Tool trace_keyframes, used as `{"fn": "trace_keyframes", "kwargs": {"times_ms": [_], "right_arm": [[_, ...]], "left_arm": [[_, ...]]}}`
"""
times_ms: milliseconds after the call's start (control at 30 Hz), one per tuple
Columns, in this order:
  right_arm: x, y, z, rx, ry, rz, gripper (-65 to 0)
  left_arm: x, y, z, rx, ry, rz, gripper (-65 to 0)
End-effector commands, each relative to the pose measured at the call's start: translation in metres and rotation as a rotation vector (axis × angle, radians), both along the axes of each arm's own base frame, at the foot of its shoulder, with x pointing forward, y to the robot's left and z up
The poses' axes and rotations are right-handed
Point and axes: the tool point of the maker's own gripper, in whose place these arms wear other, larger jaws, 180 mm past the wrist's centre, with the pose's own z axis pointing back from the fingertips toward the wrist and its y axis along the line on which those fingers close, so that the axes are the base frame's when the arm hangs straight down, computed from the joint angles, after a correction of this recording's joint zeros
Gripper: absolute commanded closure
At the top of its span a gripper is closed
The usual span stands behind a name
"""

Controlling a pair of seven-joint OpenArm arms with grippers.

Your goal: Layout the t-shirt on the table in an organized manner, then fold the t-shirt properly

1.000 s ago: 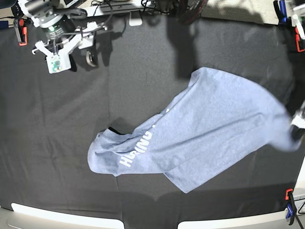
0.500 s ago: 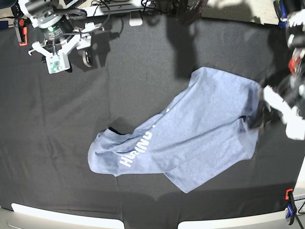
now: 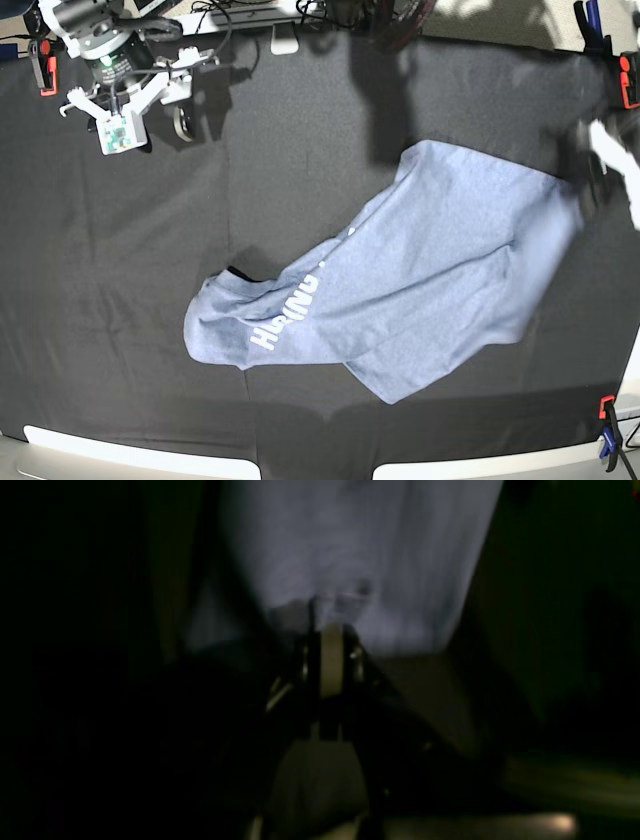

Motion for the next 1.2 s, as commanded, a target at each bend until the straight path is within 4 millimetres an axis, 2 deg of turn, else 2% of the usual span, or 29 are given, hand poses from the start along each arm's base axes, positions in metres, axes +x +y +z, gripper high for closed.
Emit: {"fn": "trace_keyframes", "kwargs": {"times_ms": [0, 67, 333, 467, 500, 567, 600, 767, 833, 933, 1000, 1067, 1167], "right_arm": [[0.004, 0.001, 0.009, 0.001, -0.041, 0.01, -32.3], [0.005, 0.001, 0.01, 0.0, -0.046, 0.01, -32.3], [0.012, 0.001, 0.014, 0.0, -0.066, 0.009, -32.3], [0.012, 0.001, 0.014, -0.001, -0.065, 0.009, -32.3], [0.012, 0.001, 0.013, -0.001, -0.063, 0.009, -32.3], [0.011, 0.001, 0.013, -0.002, -0.06, 0.009, -32.3], [0.011, 0.001, 0.013, -0.002, -0.059, 0.009, -32.3], [0.011, 0.001, 0.013, -0.002, -0.059, 0.008, -32.3], [0.012, 0.001, 0.013, -0.002, -0.061, 0.009, -32.3], [0.012, 0.002, 0.013, 0.003, -0.062, 0.009, -32.3], [0.011, 0.001, 0.013, 0.003, -0.06, 0.009, -32.3], [0.011, 0.001, 0.013, 0.002, -0.06, 0.009, -32.3], [0.011, 0.002, 0.013, 0.003, -0.061, 0.009, -32.3]], "left_arm": [[0.001, 0.009, 0.009, 0.048, -0.009, -0.029, 0.0], [-0.009, 0.027, 0.003, 0.149, 0.049, -0.052, 0.0], [-0.018, 0.095, -0.008, 0.529, 0.168, -0.064, 0.0], [-0.016, 0.106, -0.008, 0.598, 0.161, -0.055, 0.0], [-0.015, 0.108, -0.007, 0.613, 0.154, -0.052, -3.3], [-0.012, 0.11, -0.005, 0.629, 0.135, -0.049, -16.2], [-0.012, 0.11, -0.005, 0.631, 0.133, -0.049, -19.9], [-0.007, 0.114, 0.001, 0.645, 0.121, -0.056, -20.7], [0.011, 0.103, 0.016, 0.582, 0.006, -0.059, -20.7], [0.051, 0.075, 0.062, 0.35, -0.273, 0.033, -20.7], [0.068, 0.061, 0.085, 0.237, -0.38, 0.064, -20.7], [0.084, 0.05, 0.093, 0.195, -0.429, 0.077, -20.7], [0.105, 0.017, 0.096, 0.105, -0.475, 0.057, -20.7]]}}
